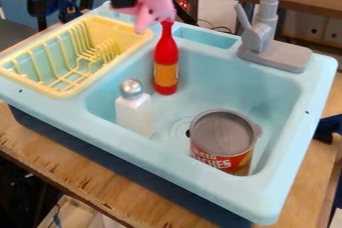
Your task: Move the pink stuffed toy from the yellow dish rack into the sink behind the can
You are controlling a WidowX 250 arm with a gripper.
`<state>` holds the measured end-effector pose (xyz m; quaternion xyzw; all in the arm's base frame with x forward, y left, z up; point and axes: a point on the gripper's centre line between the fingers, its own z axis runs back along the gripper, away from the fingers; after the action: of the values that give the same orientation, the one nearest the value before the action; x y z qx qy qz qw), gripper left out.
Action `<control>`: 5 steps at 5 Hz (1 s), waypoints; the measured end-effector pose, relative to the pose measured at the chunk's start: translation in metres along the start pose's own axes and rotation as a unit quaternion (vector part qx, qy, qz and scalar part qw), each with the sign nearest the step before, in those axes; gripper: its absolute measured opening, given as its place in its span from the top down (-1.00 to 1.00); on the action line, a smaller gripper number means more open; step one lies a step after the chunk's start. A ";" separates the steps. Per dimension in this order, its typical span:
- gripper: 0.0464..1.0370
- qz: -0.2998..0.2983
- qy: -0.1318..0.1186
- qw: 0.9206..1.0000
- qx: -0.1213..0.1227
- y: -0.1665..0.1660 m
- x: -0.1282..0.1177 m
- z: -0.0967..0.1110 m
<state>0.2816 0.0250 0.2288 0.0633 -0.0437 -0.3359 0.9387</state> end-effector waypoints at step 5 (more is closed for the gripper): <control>0.93 -0.120 -0.059 0.985 -0.105 -0.023 0.073 -0.081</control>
<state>0.3336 -0.0321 0.1482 -0.0504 -0.0553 -0.4523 0.8887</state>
